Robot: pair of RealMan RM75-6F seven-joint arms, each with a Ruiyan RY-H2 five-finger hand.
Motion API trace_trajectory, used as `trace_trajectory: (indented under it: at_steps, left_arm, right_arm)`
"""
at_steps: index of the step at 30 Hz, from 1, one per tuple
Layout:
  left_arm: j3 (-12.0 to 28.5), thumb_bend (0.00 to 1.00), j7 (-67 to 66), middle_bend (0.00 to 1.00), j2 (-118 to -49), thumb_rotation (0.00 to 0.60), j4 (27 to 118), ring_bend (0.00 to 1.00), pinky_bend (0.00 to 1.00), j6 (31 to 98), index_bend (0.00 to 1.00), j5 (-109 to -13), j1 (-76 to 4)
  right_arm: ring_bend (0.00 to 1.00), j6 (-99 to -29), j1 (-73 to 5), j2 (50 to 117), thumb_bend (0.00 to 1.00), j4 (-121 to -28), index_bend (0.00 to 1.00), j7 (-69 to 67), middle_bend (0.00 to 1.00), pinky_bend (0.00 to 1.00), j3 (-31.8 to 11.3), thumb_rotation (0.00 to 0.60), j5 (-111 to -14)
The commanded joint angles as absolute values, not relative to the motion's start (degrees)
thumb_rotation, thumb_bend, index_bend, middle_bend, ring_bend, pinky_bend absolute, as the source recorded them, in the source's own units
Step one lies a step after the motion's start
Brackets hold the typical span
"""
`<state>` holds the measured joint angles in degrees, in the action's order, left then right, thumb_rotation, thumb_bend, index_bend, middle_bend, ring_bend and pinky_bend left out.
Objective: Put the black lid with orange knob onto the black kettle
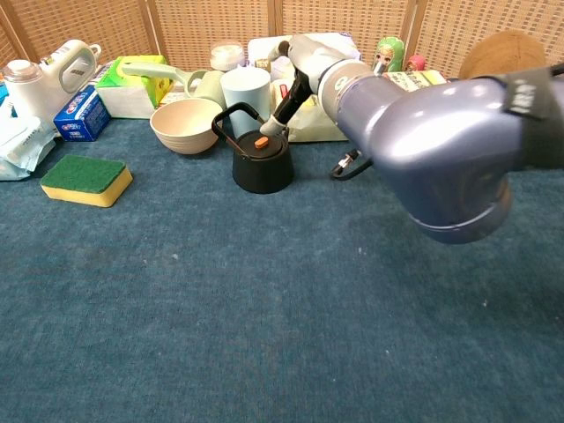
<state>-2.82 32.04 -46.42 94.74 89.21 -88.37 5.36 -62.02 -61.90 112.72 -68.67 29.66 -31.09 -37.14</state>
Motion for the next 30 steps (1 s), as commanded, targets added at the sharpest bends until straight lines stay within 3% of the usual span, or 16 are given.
trace_trajectory:
  at_steps: [1,3,6,9,18,26,30]
  left_arm:
    - [-2.91,0.07,32.18,0.0,-46.46,0.6,94.6,0.0,0.06,89.5,0.0,-88.67,5.47]
    - [-3.0,0.07,32.36,0.0,-46.49,0.6,94.45,0.0,0.06,89.73,0.0,-88.9,5.56]
    - [-3.12,0.07,32.66,0.0,-46.51,0.6,94.24,0.0,0.06,89.95,0.0,-89.23,5.64]
    - [-3.26,0.08,32.47,0.0,-46.57,0.6,94.21,0.0,0.06,90.35,0.0,-89.72,5.76]
    - [-3.53,0.07,29.08,0.0,-47.1,0.6,95.49,0.0,0.06,91.48,0.0,-90.6,6.18]
    - [-3.87,0.07,25.17,0.0,-47.72,0.6,97.04,0.0,0.06,91.96,0.0,-91.35,6.42]
    - [-3.83,0.07,23.48,0.0,-48.15,0.6,97.46,0.0,0.06,93.2,0.0,-91.45,7.01]
  right_arm:
    - [0.0,-65.13,-58.18,107.52,0.08,-77.07,0.09,32.08,0.0,0.0,-28.43,0.6,-39.11]
    - [0.0,-67.41,-55.89,104.42,0.01,-81.38,0.1,33.28,0.01,0.0,-26.57,0.567,-40.74]
    - [0.0,-70.22,-51.74,99.55,0.0,-87.54,0.14,32.44,0.04,0.0,-23.43,0.42,-44.63]
    - [0.0,-72.17,-46.96,94.01,0.0,-91.85,0.16,28.7,0.05,0.0,-19.8,0.384,-50.52]
    - [0.0,-77.37,-34.9,78.55,0.0,-92.79,0.19,10.58,0.07,0.0,-9.9,0.365,-70.42]
    - [0.0,-80.24,-28.83,72.11,0.0,-85.84,0.2,-2.1,0.07,0.0,-6.47,0.357,-77.26]
    - [0.0,-85.81,-22.7,68.69,0.0,-87.0,0.2,-2.35,0.07,0.0,-3.19,0.355,-80.01]
